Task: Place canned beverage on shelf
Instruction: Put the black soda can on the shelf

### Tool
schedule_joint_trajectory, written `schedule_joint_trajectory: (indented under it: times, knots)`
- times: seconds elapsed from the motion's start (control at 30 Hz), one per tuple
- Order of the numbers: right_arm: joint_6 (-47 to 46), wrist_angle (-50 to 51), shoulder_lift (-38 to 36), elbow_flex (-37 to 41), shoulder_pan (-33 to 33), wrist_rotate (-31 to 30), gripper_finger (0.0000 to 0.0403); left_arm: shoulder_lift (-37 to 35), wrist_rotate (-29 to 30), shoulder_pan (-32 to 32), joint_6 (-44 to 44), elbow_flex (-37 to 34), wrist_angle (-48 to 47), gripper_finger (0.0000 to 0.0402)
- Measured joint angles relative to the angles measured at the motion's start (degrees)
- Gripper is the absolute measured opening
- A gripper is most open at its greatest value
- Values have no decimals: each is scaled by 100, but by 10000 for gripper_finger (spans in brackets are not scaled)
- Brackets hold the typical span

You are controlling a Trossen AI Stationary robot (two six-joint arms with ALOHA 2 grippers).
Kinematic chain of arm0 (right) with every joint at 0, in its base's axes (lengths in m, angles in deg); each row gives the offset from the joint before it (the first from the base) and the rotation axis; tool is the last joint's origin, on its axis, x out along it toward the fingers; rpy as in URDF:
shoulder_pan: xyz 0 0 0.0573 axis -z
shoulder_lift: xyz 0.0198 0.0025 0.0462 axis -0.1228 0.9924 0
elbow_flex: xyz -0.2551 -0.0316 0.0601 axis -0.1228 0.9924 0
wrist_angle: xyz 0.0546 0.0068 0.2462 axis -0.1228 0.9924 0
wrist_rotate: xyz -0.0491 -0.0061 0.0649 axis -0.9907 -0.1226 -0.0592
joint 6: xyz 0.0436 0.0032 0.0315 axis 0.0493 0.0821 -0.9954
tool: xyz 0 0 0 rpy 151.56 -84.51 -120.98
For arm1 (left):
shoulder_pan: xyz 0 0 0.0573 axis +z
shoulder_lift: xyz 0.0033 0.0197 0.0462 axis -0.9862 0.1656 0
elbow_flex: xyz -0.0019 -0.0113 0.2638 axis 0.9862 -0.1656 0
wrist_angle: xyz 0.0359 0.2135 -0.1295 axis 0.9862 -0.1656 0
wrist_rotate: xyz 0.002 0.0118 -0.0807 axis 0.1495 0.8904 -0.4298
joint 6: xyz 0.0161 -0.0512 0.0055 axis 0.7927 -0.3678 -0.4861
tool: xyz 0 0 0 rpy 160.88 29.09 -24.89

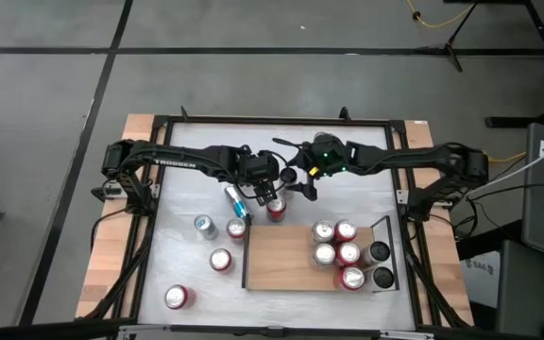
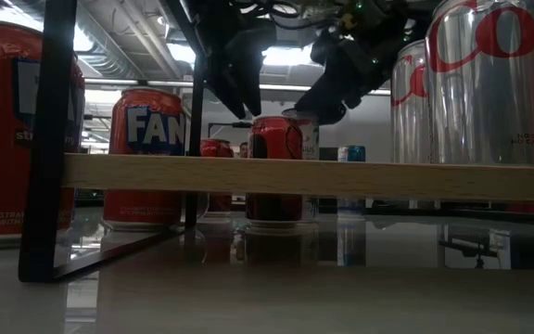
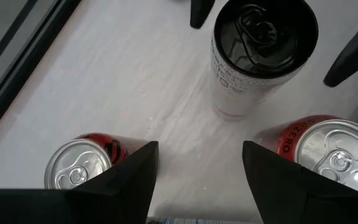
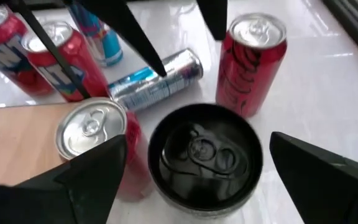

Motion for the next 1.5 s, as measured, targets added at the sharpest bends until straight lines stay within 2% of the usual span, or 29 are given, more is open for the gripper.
schedule_joint_trajectory:
  times: [1.17, 1.27, 1.5]
  knots:
    - [-12, 20, 135, 0, 0, -19, 382, 0, -6, 0, -33, -2, 33, 226]
    - [-13, 20, 135, 1, 0, -17, 362, 0, -5, 0, -32, -4, 34, 226]
    - [-15, 20, 132, 0, 0, -11, 277, 0, -5, 0, -34, -4, 32, 226]
